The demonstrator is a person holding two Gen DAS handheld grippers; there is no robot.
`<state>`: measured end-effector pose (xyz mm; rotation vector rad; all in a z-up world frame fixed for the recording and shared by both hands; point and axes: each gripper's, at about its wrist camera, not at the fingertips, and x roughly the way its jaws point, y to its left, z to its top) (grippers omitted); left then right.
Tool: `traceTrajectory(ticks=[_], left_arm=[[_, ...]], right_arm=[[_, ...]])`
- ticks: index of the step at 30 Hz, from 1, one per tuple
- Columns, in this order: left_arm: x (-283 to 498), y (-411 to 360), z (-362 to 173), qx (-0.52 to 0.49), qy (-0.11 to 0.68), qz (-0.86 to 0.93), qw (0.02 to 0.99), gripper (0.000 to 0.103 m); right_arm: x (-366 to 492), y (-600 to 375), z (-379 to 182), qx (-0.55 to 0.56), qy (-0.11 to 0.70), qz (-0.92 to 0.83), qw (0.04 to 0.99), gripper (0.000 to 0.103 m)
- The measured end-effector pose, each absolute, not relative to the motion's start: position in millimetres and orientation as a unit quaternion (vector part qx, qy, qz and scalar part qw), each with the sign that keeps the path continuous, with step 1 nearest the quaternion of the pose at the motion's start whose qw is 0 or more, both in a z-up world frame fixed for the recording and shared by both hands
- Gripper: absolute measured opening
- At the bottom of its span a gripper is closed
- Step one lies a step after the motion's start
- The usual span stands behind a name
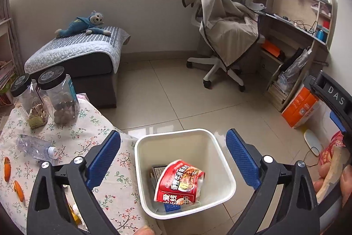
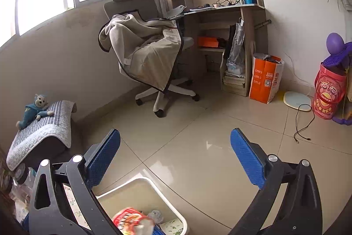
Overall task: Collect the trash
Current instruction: 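Open the right tool over the bin while the left tool drops the noodle cup in, then move both tools back over the table toward the orange peels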
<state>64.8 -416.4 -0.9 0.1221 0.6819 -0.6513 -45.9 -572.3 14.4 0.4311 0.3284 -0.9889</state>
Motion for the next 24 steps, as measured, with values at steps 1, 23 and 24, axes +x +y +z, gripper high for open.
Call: traceTrajectory(ticks=[1, 23, 24], left_arm=[[65, -413, 1, 0.06, 0.325, -0.309, 0.892, 0.094], [102, -268, 25, 0.018, 0.262, -0.135, 0.955, 0.096], [105, -261, 24, 0.017, 0.265, -0.128, 0.956, 0.096]], right_arm=[[-46, -571, 15, 0.202, 0.156, -0.468, 0.846, 0.096], [15, -423, 10, 0.103, 0.182, -0.349, 0.914, 0.096], [19, -415, 10, 0.095, 0.183, -0.344, 0.916, 0.096]])
